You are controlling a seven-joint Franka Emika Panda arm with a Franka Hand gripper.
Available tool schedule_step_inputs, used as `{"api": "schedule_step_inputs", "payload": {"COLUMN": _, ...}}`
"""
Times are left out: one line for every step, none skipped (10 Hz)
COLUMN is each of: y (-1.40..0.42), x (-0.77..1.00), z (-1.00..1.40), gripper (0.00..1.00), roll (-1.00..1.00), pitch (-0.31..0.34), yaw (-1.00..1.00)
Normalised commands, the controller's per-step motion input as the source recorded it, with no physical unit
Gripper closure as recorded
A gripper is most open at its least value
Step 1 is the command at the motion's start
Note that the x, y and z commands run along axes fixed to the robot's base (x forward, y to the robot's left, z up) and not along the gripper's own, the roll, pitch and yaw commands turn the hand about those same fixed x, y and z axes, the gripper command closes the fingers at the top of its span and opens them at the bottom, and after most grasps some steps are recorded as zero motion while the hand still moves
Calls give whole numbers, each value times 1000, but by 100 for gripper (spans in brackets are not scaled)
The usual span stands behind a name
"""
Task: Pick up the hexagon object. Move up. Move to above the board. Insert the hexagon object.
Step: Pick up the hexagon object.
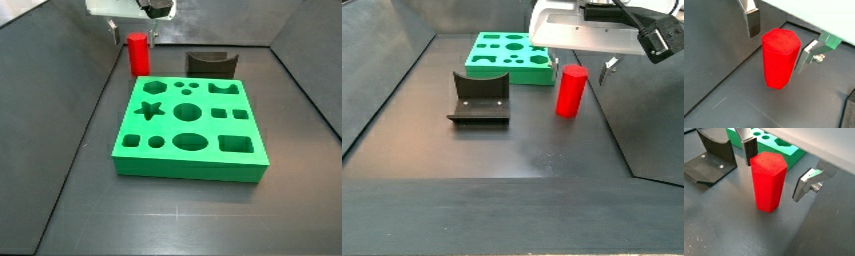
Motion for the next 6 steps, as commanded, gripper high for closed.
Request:
{"api": "schedule_step_inputs", "payload": {"y": -117, "x": 0, "z": -789, "gripper": 0, "roll": -41, "pitch": -171, "yaw": 0}}
{"api": "schedule_step_inputs", "payload": {"y": -51, "x": 0, "z": -606, "gripper": 0, "roll": -91, "pitch": -204, "yaw": 0}}
{"api": "schedule_step_inputs", "payload": {"y": 0, "x": 0, "z": 0, "gripper": 0, "roll": 0, "pitch": 0, "yaw": 0}}
{"api": "schedule_step_inputs", "payload": {"y": 0, "x": 0, "z": 0, "gripper": 100, "roll": 0, "pitch": 0, "yaw": 0}}
{"api": "schedule_step_inputs", "payload": {"y": 0, "x": 0, "z": 0, "gripper": 100, "roll": 0, "pitch": 0, "yaw": 0}}
{"api": "schedule_step_inputs", "payload": {"y": 0, "x": 0, "z": 0, "gripper": 100, "roll": 0, "pitch": 0, "yaw": 0}}
